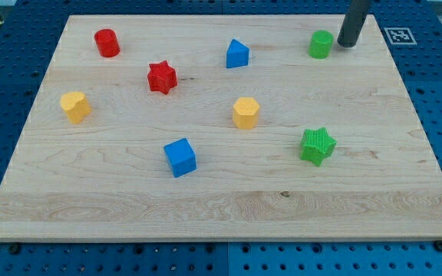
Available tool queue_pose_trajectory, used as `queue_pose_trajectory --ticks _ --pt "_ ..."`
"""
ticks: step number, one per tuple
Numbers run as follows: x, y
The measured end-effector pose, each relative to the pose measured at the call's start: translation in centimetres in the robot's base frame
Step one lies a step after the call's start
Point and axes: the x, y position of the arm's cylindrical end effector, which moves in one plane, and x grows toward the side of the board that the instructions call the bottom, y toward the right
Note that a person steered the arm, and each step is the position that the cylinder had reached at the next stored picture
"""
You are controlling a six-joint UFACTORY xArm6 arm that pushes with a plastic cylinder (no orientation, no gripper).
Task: Push the green circle closer to the blue triangle
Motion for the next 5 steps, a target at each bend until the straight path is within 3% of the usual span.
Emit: queue_pose_trajectory --ticks 1,4,5 --pt "-0.7 0.0" --pt "3.7 -4.3" --pt "3.1 -4.4"
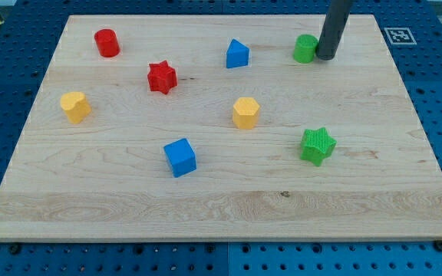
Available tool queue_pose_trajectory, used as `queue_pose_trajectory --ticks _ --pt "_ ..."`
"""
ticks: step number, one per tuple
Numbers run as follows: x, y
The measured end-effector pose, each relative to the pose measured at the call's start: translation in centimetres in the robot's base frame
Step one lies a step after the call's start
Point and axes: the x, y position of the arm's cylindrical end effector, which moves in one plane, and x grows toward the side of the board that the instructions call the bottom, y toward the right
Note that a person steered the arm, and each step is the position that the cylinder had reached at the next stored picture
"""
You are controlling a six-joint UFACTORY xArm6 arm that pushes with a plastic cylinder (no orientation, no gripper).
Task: Push the green circle closer to the blue triangle
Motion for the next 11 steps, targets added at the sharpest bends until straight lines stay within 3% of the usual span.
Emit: queue_pose_trajectory --ticks 2,5,11 --pt "-2.8 -1.1" --pt "0.1 -4.1" --pt "-0.2 -12.1"
